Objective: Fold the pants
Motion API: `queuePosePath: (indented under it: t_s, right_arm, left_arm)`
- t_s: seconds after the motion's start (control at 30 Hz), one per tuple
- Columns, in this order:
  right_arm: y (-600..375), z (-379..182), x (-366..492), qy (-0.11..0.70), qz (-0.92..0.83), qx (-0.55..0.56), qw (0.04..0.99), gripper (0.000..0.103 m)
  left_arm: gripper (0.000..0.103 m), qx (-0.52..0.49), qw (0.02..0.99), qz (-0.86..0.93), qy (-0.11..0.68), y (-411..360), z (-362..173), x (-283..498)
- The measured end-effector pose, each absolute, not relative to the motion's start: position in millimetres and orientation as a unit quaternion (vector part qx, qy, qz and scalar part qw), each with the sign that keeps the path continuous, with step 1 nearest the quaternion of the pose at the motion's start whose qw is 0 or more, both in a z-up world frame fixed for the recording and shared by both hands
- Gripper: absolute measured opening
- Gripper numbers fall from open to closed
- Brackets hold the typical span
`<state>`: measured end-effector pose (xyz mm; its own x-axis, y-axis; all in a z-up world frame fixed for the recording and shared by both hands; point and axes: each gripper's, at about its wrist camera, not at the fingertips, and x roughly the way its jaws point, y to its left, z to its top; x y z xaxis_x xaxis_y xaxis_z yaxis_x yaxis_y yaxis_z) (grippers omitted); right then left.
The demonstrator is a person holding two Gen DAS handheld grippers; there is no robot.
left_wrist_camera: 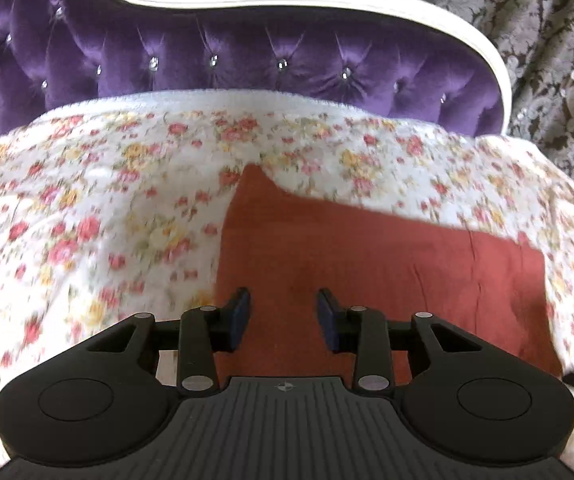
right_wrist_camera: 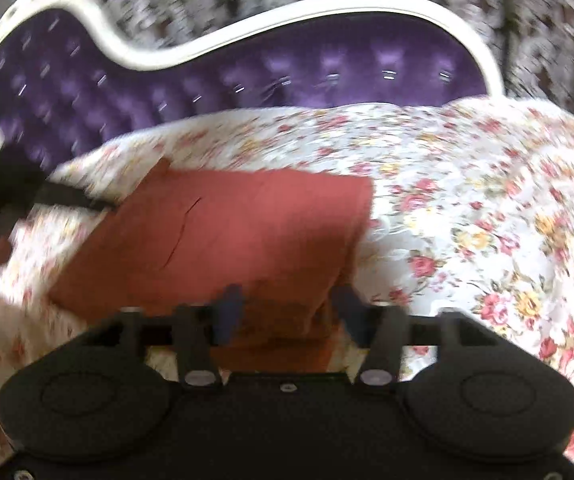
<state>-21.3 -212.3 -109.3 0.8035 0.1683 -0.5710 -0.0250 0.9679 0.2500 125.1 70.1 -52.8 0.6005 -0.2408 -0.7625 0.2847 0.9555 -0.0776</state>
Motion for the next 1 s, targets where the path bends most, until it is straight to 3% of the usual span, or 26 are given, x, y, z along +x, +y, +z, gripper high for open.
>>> queuePosePath:
  t_s: [0.23,0.5,0.67,0.87,0.93,1.0]
  right_arm:
    - [-235,-124,8,0.334,0.053,0.203,0.919,0.067]
    - [-239,-144,22,0.357,0.076,0.243,0.899,0.069]
    - [-238,-144,33,0.352,0.083,0.242,0.901,0.071]
    - [-236,-145,50,0.34,0.092,0.234,0.906,0.071]
    - [-237,-146,53,0.335,0.096,0.232,0.908,0.068]
    - [-236,-145,55,0.331,0.091,0.219,0.913,0.047]
  left_arm:
    - [0.036,0.023,0.894,-0.131,0.428,86,-68,103]
    - [0.047,-0.018,0.884,-0.143,0.446,102,-84,109]
    - [0.065,-0.047,0.881,-0.162,0.442,101,-91,123]
    - [0.075,-0.007,0.885,-0.173,0.433,79,-94,140]
    - [0.075,-0.022,0.888,-0.172,0.426,80,-95,143]
    - [0.06,-0.04,0.892,-0.158,0.422,82,-94,144]
